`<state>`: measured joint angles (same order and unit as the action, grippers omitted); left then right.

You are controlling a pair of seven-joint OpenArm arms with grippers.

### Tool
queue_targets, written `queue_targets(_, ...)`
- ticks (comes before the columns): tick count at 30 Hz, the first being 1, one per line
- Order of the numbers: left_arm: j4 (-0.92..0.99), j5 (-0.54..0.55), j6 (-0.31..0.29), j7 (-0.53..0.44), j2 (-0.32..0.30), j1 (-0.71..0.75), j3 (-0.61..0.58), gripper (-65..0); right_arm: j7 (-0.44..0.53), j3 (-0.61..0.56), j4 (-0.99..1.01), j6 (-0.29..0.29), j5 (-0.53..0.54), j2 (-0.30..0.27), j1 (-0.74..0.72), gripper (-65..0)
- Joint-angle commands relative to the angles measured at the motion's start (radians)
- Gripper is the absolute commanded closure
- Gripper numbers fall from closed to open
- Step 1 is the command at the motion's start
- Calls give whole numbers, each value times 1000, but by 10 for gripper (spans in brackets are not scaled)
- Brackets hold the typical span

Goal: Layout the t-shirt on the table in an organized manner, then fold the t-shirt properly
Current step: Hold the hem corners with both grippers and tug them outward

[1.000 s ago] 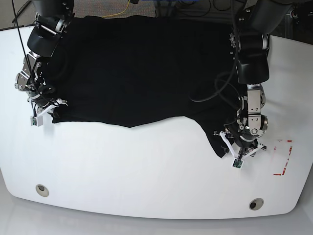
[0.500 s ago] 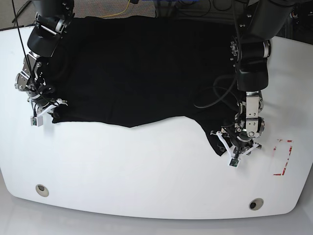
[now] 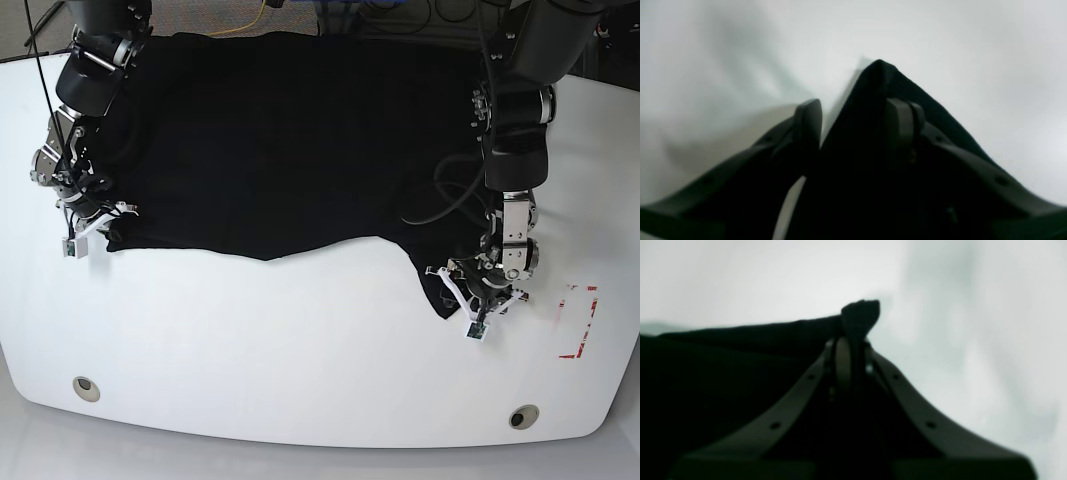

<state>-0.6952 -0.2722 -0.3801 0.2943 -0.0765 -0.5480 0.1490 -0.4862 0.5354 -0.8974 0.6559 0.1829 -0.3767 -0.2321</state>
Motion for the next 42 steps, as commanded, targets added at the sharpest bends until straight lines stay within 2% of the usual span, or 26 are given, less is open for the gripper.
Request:
queue_targets(1,-11,3,-12,-4,-4,-28,-2,-313,-65,-5,2,5,-43,-5,-2,-4)
queue_targets(5,-11,3,-12,-4,-6,-24,-2,-415,-65,-5,2,5,-43,-5,-2,-4)
queue_targets(9,-11,3,-12,-4,-6,-22,-2,-463,-65,-5,2,5,-43,-5,-3,-4)
queue_targets(22,-39,8,-70,-4,-6,-1,4,-467,-65,-5,2,5,-43,-5,-3,-4)
queue_targets(27,-136,63,-110,-2,-6,30,5,-467,-65,-5,2,5,-43,-5,-3,-4)
queue_targets(32,-174,110,-110,0,-6,41,2,-467,-65,-5,2,5,-43,-5,-3,-4)
queue_targets(42,-165,107,-112,0,-6,41,-1,-467,-65,-5,2,5,-43,-5,-3,-4)
